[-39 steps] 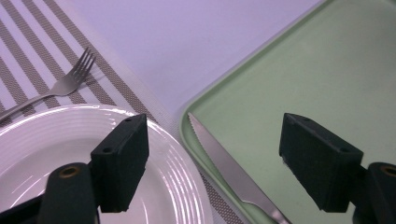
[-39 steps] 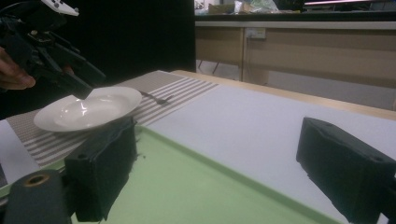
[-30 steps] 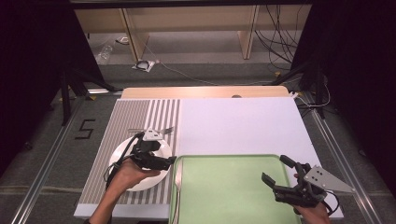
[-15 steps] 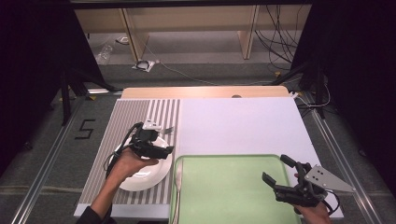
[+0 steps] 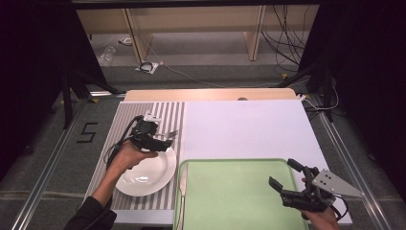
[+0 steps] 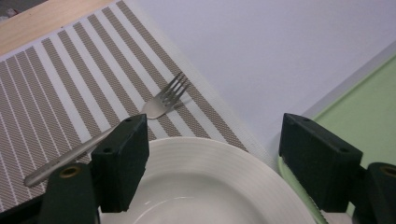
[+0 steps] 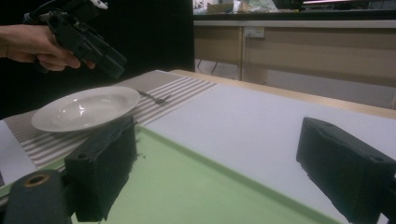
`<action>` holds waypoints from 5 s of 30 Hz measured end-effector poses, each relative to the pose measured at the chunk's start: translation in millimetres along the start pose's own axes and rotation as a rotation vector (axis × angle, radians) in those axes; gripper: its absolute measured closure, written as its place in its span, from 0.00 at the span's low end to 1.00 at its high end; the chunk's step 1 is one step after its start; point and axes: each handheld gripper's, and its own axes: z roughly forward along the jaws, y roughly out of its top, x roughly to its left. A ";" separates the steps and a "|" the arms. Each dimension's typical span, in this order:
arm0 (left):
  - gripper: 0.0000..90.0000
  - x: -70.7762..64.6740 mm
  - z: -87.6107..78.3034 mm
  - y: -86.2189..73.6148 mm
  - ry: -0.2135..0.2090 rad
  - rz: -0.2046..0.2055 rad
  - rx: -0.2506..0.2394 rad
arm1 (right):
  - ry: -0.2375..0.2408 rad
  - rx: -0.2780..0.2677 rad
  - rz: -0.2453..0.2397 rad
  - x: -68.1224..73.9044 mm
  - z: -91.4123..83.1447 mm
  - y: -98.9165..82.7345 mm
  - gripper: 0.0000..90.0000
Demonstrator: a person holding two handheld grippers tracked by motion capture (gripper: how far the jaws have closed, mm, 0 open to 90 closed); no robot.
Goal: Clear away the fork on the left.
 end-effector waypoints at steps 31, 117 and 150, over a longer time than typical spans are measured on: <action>0.33 64.2 44.8 12.8 0.070 0.018 0.167 | 0.005 0.005 0.006 -0.8 0.9 -1.0 0.14; 0.62 94.2 104.4 9.5 -0.002 0.167 0.405 | 0.023 0.013 0.007 -0.1 2.2 -1.2 0.14; 0.93 95.0 103.7 10.1 -0.079 0.123 0.435 | 0.031 0.010 0.000 0.6 2.5 -1.1 0.15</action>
